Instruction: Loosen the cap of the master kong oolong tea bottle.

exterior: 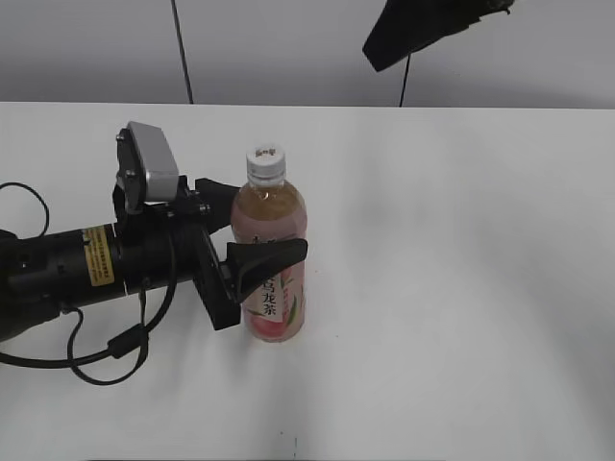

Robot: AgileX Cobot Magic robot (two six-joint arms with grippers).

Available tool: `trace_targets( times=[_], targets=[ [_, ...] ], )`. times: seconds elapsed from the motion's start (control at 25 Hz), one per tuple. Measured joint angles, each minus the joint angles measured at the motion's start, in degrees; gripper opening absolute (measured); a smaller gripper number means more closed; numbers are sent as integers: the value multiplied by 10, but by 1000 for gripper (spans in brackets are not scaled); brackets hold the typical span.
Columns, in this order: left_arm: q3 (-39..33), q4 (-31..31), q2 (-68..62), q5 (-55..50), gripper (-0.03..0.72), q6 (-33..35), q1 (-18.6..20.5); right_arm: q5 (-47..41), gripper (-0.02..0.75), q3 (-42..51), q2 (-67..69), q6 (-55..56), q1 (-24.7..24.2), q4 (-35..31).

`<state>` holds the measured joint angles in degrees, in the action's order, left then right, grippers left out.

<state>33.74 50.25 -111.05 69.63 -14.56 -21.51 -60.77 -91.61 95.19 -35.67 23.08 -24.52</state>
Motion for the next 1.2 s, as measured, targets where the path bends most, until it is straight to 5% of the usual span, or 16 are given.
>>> trace_targets(
  times=[0.36, 1.2],
  targets=[
    [-1, 62, 25, -23, 463, -33, 0, -81, 396, -133, 73, 0, 8, 0],
    [-1, 128, 32, -21, 463, -45, 0, -89, 392, -134, 80, 34, 161, 87]
  ],
)
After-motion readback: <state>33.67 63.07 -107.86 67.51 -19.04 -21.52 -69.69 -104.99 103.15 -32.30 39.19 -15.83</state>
